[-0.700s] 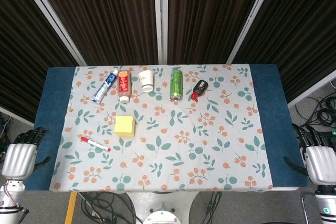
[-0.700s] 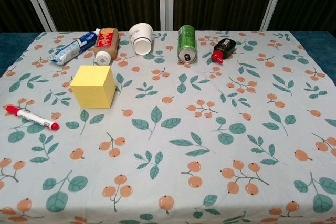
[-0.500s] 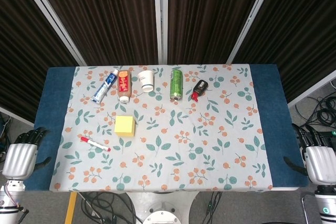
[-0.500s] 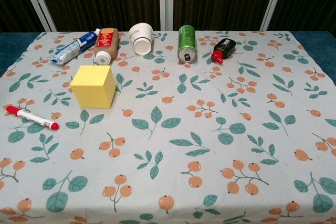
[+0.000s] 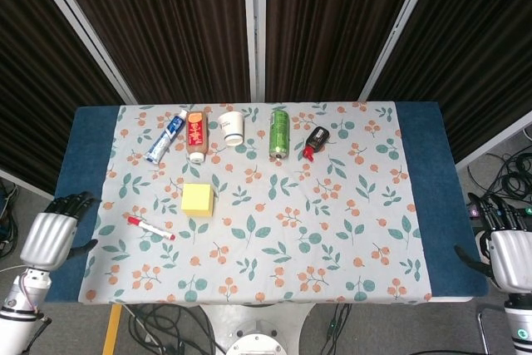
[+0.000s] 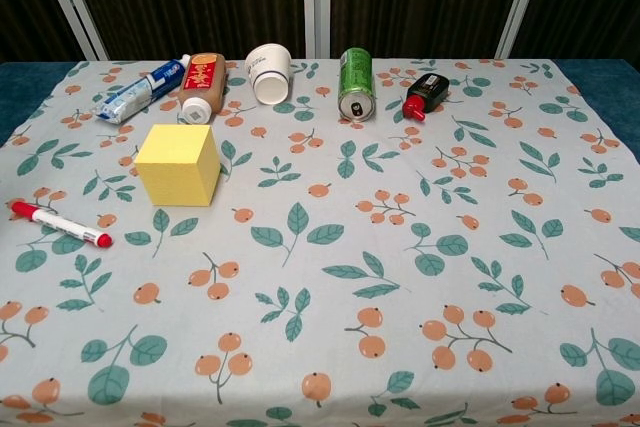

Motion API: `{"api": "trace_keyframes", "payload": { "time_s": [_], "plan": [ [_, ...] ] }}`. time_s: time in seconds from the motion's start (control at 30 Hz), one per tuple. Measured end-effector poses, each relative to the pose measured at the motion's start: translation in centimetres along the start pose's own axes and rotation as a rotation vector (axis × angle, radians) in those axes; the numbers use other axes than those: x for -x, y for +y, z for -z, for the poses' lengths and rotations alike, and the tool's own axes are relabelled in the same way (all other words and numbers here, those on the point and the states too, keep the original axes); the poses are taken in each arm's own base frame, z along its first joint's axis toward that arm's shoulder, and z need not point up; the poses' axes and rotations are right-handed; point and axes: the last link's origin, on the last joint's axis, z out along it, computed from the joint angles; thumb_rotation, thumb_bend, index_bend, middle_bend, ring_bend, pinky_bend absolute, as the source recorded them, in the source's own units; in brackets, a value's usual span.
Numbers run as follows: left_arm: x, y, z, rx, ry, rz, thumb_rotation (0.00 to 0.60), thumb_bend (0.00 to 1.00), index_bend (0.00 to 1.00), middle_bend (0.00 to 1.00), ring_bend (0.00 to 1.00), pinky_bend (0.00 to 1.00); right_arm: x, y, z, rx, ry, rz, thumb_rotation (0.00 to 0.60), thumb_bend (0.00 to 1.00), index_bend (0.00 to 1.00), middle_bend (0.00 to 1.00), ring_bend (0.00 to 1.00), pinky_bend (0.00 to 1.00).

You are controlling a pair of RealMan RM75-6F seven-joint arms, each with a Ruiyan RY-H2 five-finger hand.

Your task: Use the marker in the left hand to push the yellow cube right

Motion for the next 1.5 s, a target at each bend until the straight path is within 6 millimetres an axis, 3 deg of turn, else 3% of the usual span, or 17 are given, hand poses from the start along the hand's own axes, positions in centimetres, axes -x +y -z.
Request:
{"api": "trace_keyframes", "payload": {
  "time_s": [0.23, 0.37, 0.5, 0.77, 1.0, 1.23, 1.5],
  "plan": [
    [1.7, 1.3, -3.8, 0.142, -0.082, -0.019, 0.6, 0.23, 0.4, 0.35, 0.27, 0.3, -0.3, 0.0, -0.1, -0.001, 0.004, 0.003, 0.6, 0.07, 0.09, 0.19, 0.07, 0.16],
    [3.3, 2.3, -5.5, 0.204, -0.112, -0.024, 0.6, 0.28, 0.47, 0.34, 0.26, 0.24, -0.3, 0.0, -0.1, 0.002, 0.003, -0.004, 0.6, 0.07, 0.09, 0.19, 0.07, 0.16],
    [5.2, 3.0, -6.5, 0.239, -0.148, -0.037, 0.6, 0.26, 0.49, 0.31, 0.21, 0.19, -0.2, 0.1, -0.1, 0.004, 0.002, -0.005, 0.6, 0.07, 0.09, 0.18, 0.07, 0.16],
    [8.2, 4.8, -7.0, 0.28, -0.214, -0.055, 0.6, 0.2, 0.49, 0.28, 0.19, 0.16, -0.1, 0.3, 0.1, 0.015, 0.003, -0.01, 0.6, 0.07, 0.09, 0.18, 0.07, 0.16],
    [9.6, 4.4, -7.4, 0.256, -0.259, -0.113, 0.6, 0.21, 0.44, 0.29, 0.19, 0.16, 0.0, 0.4, 0.3, 0.019, 0.0, -0.012, 0.6, 0.07, 0.09, 0.18, 0.07, 0.16],
    [10.4, 4.0, -7.4, 0.224, -0.294, -0.12, 0.6, 0.22, 0.41, 0.39, 0.26, 0.17, 0.2, 0.5, 0.2, 0.024, -0.006, -0.018, 0.6, 0.07, 0.09, 0.19, 0.07, 0.16],
    [10.7, 3.9, -7.7, 0.216, -0.271, -0.125, 0.6, 0.23, 0.48, 0.47, 0.29, 0.17, 0.3, 0.6, 0.2, 0.028, -0.006, -0.022, 0.6, 0.07, 0.09, 0.19, 0.07, 0.15]
  ]
}}
